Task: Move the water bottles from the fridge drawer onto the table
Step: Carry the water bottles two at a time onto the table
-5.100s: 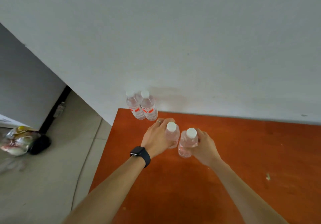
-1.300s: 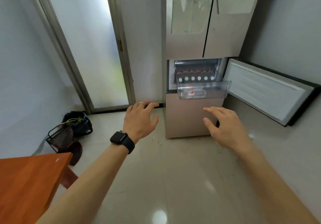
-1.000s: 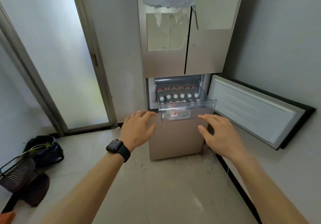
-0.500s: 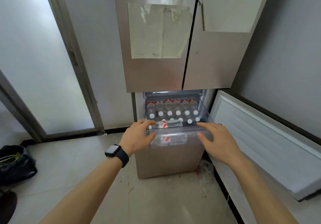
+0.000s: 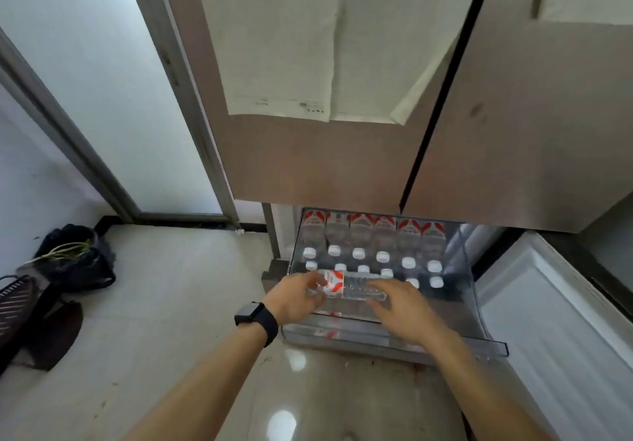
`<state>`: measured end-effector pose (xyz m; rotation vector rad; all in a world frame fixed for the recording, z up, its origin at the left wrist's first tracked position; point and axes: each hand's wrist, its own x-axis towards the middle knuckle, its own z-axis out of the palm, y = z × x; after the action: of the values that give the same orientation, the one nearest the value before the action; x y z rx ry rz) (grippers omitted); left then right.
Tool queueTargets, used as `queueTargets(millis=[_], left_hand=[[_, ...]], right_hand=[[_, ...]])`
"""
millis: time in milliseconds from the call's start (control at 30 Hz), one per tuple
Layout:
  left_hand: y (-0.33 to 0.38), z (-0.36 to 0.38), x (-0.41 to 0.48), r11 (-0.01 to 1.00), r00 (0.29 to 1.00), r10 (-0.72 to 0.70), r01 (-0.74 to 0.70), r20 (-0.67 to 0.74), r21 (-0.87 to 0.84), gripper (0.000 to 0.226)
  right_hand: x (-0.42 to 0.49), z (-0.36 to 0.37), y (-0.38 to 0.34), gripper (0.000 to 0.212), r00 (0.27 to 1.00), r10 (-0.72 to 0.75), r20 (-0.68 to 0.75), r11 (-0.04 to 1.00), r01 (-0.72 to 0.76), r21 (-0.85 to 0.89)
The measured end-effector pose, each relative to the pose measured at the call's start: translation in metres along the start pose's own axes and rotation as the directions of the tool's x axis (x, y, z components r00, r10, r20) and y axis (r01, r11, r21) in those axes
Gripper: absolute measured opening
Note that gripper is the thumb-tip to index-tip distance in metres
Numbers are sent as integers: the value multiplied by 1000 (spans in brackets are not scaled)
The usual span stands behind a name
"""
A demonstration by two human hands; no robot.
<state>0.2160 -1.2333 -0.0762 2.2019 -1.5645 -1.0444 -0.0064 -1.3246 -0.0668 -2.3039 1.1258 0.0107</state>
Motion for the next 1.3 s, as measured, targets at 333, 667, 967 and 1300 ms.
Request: queueTargets(millis=[333,667,967,1300], left_hand=[[-13,31,81,964,949,-249,223,195,146,49],[-31,58,105,889,793,-380,170,477,426,53],[-24,43,115,846,729,-428,116,534,520,75],[12,-3,101,931,958,-8,-97,285,351,70]], right_hand=[[123,46,15,66,963,30,268,970,37,-241],[111,62,58,66,954,191,232,876,-58,-479],[102,45,79,91,911,259,322,961,-207,-185],[82,30,83,67,951,249,181,957,-271,108]])
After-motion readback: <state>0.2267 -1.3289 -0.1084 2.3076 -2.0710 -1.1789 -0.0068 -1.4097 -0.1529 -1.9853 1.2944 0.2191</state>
